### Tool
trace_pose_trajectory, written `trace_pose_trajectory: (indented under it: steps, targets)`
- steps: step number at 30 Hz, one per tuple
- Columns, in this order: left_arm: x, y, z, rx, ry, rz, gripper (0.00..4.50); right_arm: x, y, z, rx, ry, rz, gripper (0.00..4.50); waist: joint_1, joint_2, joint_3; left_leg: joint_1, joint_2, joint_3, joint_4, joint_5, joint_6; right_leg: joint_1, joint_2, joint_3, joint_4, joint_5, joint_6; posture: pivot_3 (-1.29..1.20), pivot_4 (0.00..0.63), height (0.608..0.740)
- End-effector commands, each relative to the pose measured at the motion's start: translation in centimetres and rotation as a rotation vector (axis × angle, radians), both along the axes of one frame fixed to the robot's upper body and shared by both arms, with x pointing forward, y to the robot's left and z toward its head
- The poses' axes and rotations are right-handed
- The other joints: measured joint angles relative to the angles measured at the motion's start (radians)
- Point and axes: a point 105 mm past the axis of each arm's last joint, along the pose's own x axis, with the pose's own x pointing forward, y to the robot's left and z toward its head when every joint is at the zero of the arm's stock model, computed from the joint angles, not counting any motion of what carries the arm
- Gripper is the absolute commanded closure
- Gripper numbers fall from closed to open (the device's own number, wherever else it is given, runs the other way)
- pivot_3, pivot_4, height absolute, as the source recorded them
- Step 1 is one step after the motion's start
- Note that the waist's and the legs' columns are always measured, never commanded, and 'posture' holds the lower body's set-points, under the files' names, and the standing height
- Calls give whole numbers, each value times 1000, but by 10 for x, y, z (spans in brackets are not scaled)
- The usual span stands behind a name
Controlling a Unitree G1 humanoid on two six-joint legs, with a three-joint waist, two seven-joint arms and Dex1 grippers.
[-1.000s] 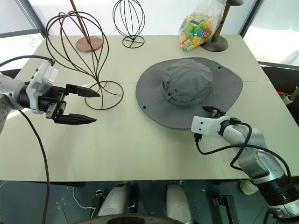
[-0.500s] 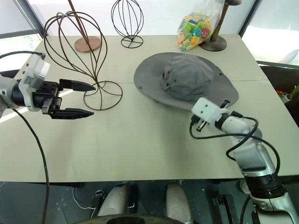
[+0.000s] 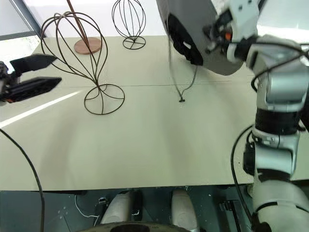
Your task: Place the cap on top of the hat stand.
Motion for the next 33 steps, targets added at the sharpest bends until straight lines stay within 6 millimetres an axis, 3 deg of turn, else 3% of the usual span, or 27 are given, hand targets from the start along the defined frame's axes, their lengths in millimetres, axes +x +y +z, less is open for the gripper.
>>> trace_pose_trajectory:
  steps: [1, 8, 14, 17, 23, 26, 33]
  targets:
    - [-14, 19, 11, -13, -49, 109, 0, 2, 25, 48, -37, -169, 56, 4441, -3, 0, 0, 0, 0, 0, -1, 0, 0, -1, 0, 0, 0, 0, 0, 0, 150, 739]
    - [-30, 58, 12, -46, -56, 294, 0, -4, 96, 88, -129, -353, 223, 4441, -23, 0, 0, 0, 1, 1, -2, 0, -1, -2, 0, 0, 0, 0, 0, 0, 150, 739]
    - [-38, 69, 13, -53, -67, 359, 0, -33, 150, 121, -143, -559, 342, 4441, -25, 0, 0, 0, 1, 0, -4, 2, -5, -3, -1, 0, 1, 0, 0, 0, 150, 739]
    - [-40, 70, 12, -50, -70, 370, 0, -55, 172, 125, -146, -631, 451, 4441, -25, 0, 0, 0, 1, 0, -4, 2, -5, -3, -2, 0, 1, 0, 0, 0, 150, 739]
    - [-42, 76, 16, -55, -79, 398, 0, -83, 197, 97, -270, -726, 597, 4441, -24, -1, 0, 0, 0, -1, -4, 2, -5, -2, -6, -2, 1, 0, 0, 0, 150, 739]
    - [-40, 77, 21, -52, -89, 401, 0, -85, 203, 57, -363, -748, 650, 4441, -24, -4, -2, 0, 0, -1, -4, 2, -5, -2, -6, -2, 1, 0, 0, 0, 150, 739]
    - [-36, 83, 28, -45, -93, 406, 0, -81, 201, -6, -441, -713, 748, 4441, -25, -4, -2, 0, -1, -1, -4, 2, -5, -3, -7, -3, 3, 0, 0, 0, 150, 739]
